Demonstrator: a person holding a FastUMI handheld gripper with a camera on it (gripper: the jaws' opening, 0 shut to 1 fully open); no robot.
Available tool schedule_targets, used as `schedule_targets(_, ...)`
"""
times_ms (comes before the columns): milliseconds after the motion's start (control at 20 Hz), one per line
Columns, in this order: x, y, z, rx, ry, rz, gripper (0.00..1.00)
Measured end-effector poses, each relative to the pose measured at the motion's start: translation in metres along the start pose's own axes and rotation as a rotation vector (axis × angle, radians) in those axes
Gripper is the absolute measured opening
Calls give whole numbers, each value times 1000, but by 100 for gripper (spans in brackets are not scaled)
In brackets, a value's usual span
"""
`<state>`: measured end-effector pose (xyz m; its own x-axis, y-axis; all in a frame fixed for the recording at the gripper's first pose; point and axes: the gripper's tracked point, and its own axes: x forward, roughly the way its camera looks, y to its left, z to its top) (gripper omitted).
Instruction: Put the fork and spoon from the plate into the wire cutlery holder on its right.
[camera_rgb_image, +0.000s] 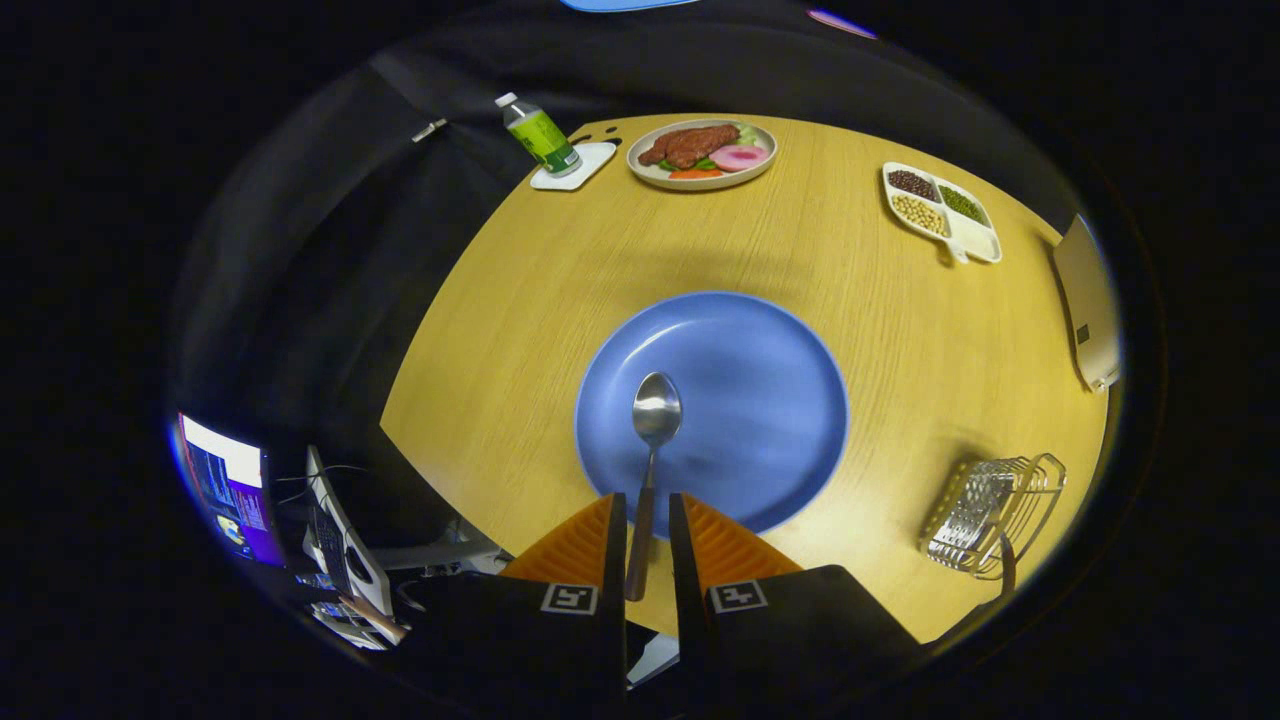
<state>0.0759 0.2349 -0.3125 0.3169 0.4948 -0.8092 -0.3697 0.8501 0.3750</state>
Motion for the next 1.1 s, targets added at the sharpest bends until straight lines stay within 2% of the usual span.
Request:
schedule_targets(300,48,0,-7,22,71,-29,26)
schedule_targets(550,78,-10,-12,-12,108,-98,26)
schedule_targets(700,78,-12,-6,-31,98,-113,24)
schedule_targets(750,77,-16,-6,-21,92,-117,11)
schedule_targets(850,71,-16,-2,-3,67,-88,6)
schedule_targets(950,57,-13,5,15,26,-42,6)
schedule_targets(1100,38,-26,10,44,2,-31,6)
